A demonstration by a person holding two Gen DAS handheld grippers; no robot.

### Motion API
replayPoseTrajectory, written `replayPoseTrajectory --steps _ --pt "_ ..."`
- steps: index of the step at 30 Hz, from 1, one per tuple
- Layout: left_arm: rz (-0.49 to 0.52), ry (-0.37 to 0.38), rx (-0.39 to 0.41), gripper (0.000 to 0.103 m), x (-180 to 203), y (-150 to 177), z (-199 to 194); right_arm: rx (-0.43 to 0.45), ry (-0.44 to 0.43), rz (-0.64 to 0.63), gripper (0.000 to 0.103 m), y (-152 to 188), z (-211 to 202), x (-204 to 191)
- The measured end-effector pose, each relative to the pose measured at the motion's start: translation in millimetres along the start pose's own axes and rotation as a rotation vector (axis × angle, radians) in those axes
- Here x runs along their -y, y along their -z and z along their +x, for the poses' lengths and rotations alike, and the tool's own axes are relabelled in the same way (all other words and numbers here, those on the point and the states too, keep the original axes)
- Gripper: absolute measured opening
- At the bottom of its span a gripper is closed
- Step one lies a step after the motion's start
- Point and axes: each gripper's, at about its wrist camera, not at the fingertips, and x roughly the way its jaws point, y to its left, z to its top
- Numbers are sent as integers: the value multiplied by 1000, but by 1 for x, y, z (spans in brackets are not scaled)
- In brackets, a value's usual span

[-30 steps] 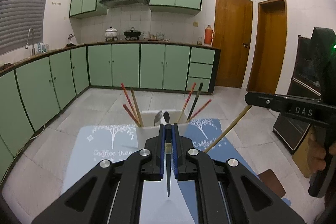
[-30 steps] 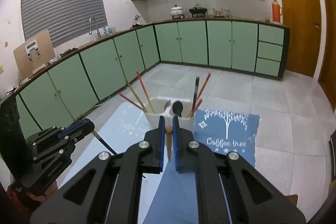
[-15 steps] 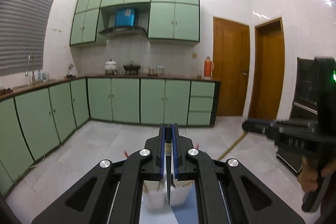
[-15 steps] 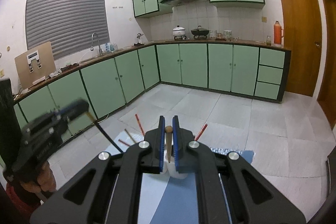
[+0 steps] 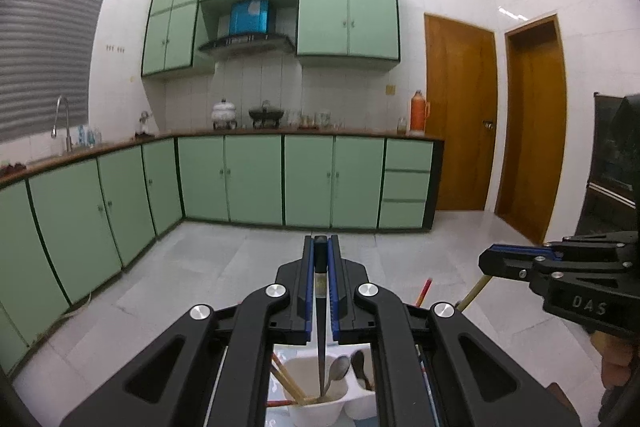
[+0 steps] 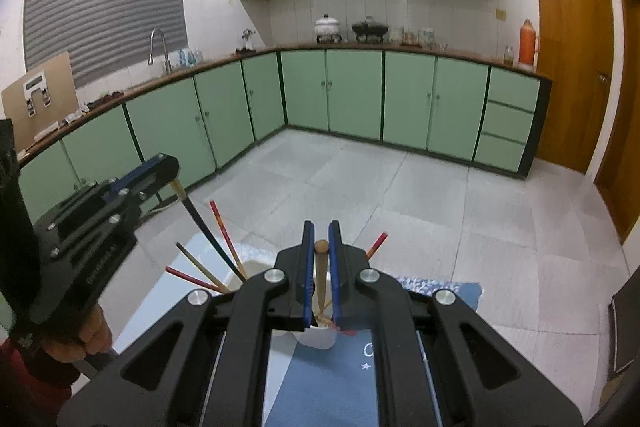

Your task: Organize utensils

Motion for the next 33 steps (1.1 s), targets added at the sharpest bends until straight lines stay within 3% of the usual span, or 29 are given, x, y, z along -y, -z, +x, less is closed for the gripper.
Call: replayPoseTrajectory --steps 5,8,13,15,20,24,28,33 --pt "-34 10 -88 6 -13 21 24 -48 -31 3 10 11 22 -6" --pt "-45 10 -106 13 -18 29 23 -51 -38 18 11 17 25 -4" --pt "-61 4 -73 25 -26 27 1 17 -12 63 39 24 0 5" --pt "-69 -4 -52 37 -30 25 -13 36 9 76 45 29 -13 9" --pt "-86 -22 -19 53 -32 20 -48 99 61 109 65 49 -54 16" --pt "-81 -41 -12 71 -25 30 -80 130 88 109 88 71 -82 15" --pt "-99 -42 -31 84 -19 44 -104 142 115 92 97 97 -103 6" --pt "-102 -54 -67 92 -13 62 -131 145 107 68 97 121 -118 -10"
